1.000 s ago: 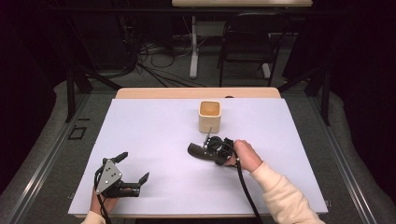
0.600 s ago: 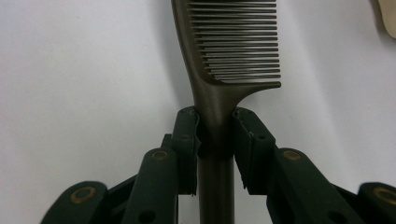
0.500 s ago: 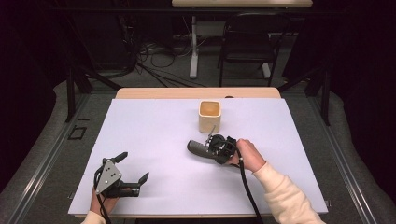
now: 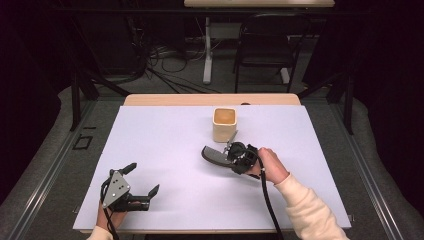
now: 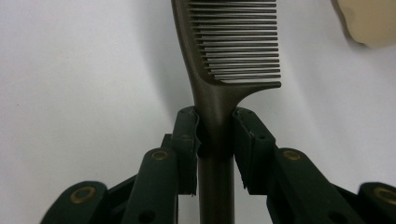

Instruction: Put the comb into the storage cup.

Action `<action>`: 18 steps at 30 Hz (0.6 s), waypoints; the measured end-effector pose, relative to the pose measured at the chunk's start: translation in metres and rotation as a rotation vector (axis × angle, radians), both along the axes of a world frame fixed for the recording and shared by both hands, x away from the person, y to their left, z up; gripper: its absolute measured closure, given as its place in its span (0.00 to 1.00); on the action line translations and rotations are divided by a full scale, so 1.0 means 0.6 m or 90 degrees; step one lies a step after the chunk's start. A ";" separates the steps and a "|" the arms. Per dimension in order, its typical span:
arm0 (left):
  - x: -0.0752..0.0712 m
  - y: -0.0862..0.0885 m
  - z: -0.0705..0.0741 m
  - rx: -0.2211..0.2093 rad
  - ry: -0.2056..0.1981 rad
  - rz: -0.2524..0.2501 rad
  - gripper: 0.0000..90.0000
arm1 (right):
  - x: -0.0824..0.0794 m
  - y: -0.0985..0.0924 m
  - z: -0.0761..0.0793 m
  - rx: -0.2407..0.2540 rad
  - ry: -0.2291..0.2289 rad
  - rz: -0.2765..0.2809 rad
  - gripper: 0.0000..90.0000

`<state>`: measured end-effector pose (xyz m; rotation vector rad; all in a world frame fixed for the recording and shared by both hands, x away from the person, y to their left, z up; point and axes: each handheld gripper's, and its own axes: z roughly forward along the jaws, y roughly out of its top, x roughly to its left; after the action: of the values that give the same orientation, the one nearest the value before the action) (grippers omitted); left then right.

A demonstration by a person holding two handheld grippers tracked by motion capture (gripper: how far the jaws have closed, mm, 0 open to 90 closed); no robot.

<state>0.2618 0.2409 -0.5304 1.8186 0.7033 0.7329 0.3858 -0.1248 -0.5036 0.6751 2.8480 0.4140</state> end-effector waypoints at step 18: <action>0.000 0.000 0.000 -0.001 -0.001 0.000 0.00 | -0.009 -0.018 0.016 0.037 -0.017 -0.009 0.79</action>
<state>0.2615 0.2407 -0.5302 1.8164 0.7032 0.7339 0.3803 -0.1354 -0.4939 0.6946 2.8150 0.5017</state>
